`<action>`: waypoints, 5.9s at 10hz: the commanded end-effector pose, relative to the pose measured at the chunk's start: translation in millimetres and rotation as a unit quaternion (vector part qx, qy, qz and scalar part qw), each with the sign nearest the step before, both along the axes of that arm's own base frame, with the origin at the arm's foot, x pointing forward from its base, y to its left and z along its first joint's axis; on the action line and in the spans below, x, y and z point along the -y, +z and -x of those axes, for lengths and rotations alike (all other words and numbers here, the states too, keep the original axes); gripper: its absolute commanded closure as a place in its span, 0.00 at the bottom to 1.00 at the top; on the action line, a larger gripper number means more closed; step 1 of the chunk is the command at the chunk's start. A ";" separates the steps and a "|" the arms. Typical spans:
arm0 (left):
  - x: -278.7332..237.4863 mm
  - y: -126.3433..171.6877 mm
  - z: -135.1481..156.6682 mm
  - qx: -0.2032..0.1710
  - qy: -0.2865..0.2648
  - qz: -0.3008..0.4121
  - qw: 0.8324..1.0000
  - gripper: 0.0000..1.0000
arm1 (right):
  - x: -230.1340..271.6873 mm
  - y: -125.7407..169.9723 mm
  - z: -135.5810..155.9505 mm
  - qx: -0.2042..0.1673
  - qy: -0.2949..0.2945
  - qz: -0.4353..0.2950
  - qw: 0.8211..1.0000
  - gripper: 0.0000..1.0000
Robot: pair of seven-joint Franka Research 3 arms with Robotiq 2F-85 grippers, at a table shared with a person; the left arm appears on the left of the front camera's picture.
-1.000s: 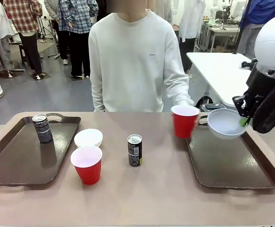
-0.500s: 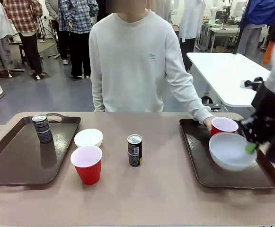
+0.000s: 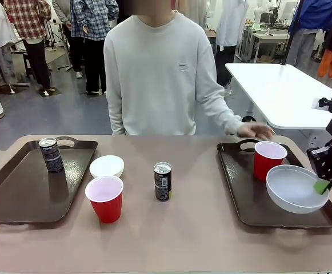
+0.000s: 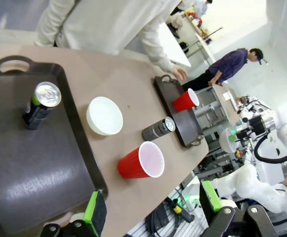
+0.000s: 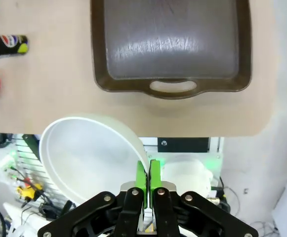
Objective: Prepare tableware on both trays.
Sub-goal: Pick up a Picnic Bowl from the table and place it on a Handle tray.
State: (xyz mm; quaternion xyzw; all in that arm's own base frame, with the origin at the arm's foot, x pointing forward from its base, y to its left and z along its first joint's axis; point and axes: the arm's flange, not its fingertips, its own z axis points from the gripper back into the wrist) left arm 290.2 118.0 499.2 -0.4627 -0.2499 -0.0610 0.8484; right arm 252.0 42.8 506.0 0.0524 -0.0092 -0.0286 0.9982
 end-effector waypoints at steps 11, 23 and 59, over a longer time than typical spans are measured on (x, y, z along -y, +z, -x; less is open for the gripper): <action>0.3 0.1 -0.6 0.006 -0.002 0.004 1.000 0.00 | 12.7 8.4 -110.7 -0.030 -0.069 -0.001 0.997 0.96; 0.3 0.1 -0.6 0.006 -0.002 0.004 1.000 0.00 | 1.6 -131.9 -147.4 -0.040 -0.013 0.029 0.999 0.37; 205.7 67.8 -101.3 -0.265 0.013 -0.385 0.884 0.00 | 175.9 -57.9 18.1 -0.063 0.049 -0.497 0.864 0.00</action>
